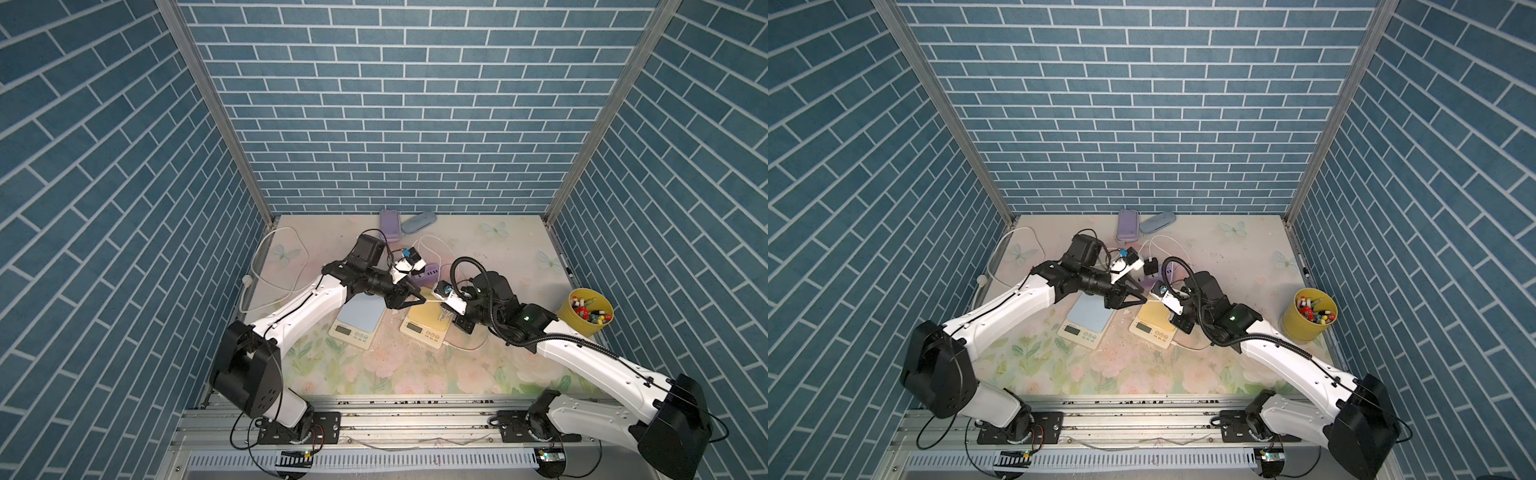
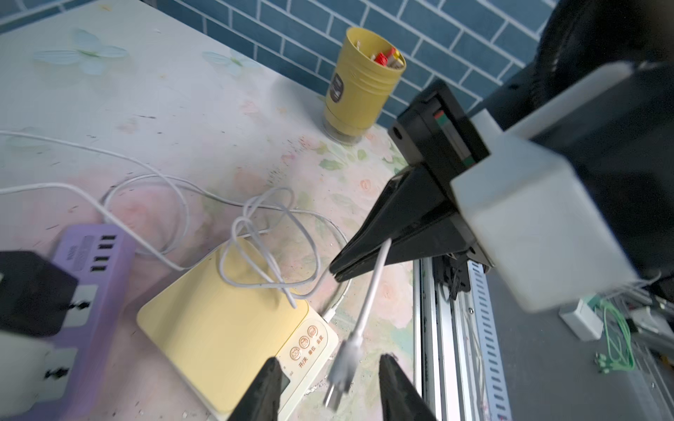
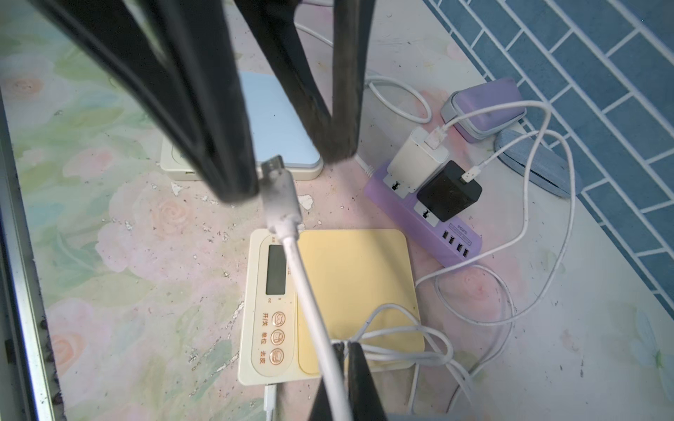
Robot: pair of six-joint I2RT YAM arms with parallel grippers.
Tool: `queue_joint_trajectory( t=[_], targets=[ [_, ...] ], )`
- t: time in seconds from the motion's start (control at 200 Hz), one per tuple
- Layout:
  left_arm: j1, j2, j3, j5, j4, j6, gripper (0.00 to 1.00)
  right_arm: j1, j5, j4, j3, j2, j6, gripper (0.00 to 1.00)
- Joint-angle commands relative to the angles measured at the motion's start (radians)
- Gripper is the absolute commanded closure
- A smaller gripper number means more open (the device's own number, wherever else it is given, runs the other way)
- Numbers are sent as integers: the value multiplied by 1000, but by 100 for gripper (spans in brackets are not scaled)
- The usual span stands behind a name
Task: Charge the electronic scale
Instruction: Pick up the charging cable from the center of the board.
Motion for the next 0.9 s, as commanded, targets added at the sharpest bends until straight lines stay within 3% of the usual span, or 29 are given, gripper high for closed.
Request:
queue_joint_trajectory(
  t=[0.0, 0.155, 0.28, 0.35, 0.6, 0.895],
  targets=[
    [36, -106, -83, 32, 199, -169, 52, -4, -80, 51, 20, 20, 108, 100],
    [77, -225, -218, -16, 331, -284, 46, -10, -215, 110, 67, 88, 214, 100],
    [138, -283, -334, -35, 506, -475, 42, -10, -264, 190, 76, 128, 271, 100],
    [159, -287, -350, -53, 501, -535, 41, -10, -273, 223, 79, 144, 288, 100],
    [184, -240, -369, 42, 605, -762, 42, -10, -279, 276, 87, 201, 306, 100],
    [184, -171, -350, 68, 571, -814, 49, -5, -291, 319, 112, 248, 314, 100]
  ],
)
